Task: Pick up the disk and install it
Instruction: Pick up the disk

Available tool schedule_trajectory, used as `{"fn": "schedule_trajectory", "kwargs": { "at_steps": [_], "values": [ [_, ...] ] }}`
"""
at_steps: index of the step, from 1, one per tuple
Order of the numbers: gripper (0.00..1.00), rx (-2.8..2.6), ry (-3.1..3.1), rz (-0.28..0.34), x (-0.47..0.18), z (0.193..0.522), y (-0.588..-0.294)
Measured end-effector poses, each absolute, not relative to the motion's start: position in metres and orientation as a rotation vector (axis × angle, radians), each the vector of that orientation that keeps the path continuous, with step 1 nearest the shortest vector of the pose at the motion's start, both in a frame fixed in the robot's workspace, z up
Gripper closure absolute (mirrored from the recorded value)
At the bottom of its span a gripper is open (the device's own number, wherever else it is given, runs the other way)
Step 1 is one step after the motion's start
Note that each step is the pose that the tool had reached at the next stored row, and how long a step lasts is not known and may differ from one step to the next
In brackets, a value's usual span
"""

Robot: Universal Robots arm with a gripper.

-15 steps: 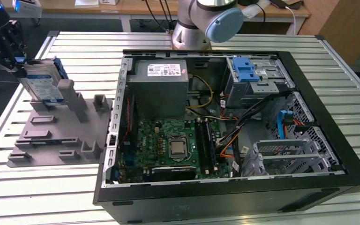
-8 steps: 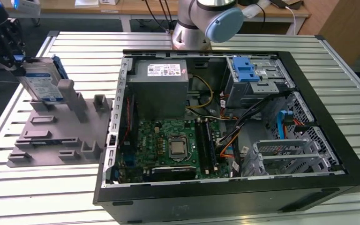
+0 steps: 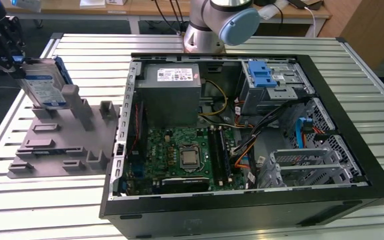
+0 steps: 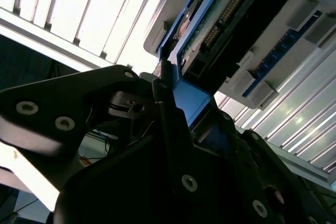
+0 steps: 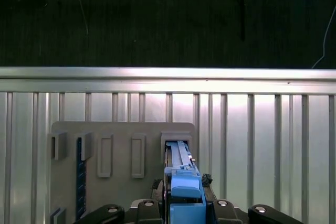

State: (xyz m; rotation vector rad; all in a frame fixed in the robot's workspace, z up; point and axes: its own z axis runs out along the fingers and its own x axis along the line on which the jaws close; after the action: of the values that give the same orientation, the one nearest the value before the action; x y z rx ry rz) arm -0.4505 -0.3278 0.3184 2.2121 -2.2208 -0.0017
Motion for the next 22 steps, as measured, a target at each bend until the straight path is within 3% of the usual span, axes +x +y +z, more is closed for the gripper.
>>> {"fn": "schedule_trajectory", "kwargs": {
  "at_steps": [22],
  "values": [
    [0.64, 2.212, -2.22, -0.001, -0.45, 0.334, -0.328]
  ]
}}
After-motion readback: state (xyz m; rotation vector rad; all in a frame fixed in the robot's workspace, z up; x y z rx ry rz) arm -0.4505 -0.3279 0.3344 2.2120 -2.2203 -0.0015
